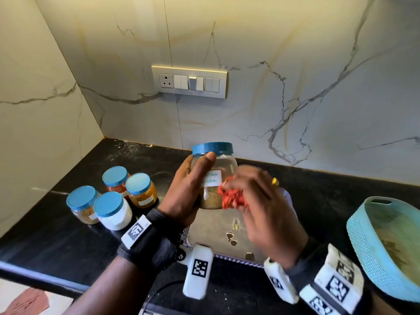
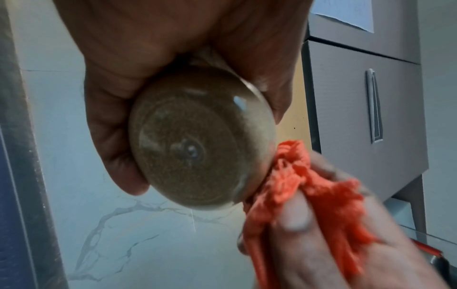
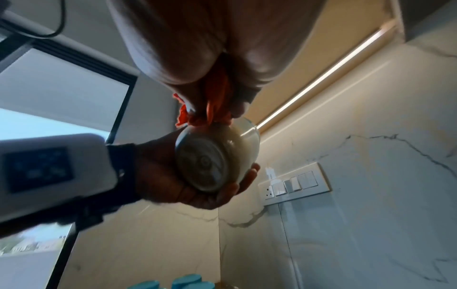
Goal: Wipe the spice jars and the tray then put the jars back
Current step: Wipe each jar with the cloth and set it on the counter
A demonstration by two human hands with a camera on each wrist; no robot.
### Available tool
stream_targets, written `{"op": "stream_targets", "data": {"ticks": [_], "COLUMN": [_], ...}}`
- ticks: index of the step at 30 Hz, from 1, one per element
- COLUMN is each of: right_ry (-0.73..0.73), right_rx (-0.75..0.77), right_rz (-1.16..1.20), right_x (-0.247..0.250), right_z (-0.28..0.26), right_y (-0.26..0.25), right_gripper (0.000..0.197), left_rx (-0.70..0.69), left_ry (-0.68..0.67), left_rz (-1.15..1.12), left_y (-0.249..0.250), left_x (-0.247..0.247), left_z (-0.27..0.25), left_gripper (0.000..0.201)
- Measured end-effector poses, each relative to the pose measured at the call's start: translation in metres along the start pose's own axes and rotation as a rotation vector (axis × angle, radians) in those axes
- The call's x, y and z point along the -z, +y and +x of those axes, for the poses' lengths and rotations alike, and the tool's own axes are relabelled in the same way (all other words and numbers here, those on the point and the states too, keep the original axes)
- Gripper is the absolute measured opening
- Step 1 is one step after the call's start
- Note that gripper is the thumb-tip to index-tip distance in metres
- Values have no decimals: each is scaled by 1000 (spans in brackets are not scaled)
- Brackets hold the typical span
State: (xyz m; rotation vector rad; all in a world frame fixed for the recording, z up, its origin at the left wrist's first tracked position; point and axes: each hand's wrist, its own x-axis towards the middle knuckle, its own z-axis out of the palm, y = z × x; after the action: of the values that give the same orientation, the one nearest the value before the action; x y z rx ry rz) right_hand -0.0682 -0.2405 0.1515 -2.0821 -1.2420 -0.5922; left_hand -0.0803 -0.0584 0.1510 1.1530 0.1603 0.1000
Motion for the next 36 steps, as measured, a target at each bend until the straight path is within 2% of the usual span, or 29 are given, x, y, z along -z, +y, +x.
{"op": "stream_targets", "data": {"ticks": [2,3,7,10,13,15,17,20,23,26,29,33,36], "right_ry": [-43,-37,165,186,70,25,79,225,232,201,208,150,78], "right_rx": [80,71,-181,-204,-73,-16,-82,-199,-208,-152,-109,-69,2], "right_rz": [-24,9,217,254,147,109,196,342,376,325,253,118,11], "right_x": [-1,1,9,7,-1,-1,2,8,4,-3,-1,1,-2], "right_z": [-9,-7,25,22,-7,-12,2,27,26,8,7,12,5], "right_y": [0,6,34,25,3,4,15,28,22,10,10,5,-2], "right_gripper": [36,37,28,23,23,26,22,19,19,22,25,29,32], "left_rx": [6,11,10,-17,-30,-33,-32,-47,-72,-63,-78,-62,-60], "left_ry": [-9,-20,-61,-50,-50,-50,-88,-126,-111,-75,-108,-93,-82], "left_rz": [-6,-6,18,-19,-75,-79,-62,-40,-102,-152,-182,-134,13], "left_y": [2,2,-4,-2,3,3,-2,-4,6,19,22,17,8], "left_x": [2,2,-5,-6,3,6,2,-9,-10,-3,1,10,9], "left_z": [-2,-4,-7,-3,0,-2,-7,-9,-2,1,0,0,-8], "left_gripper": [65,63,54,70,99,100,92,99,102,103,75,67,81]}}
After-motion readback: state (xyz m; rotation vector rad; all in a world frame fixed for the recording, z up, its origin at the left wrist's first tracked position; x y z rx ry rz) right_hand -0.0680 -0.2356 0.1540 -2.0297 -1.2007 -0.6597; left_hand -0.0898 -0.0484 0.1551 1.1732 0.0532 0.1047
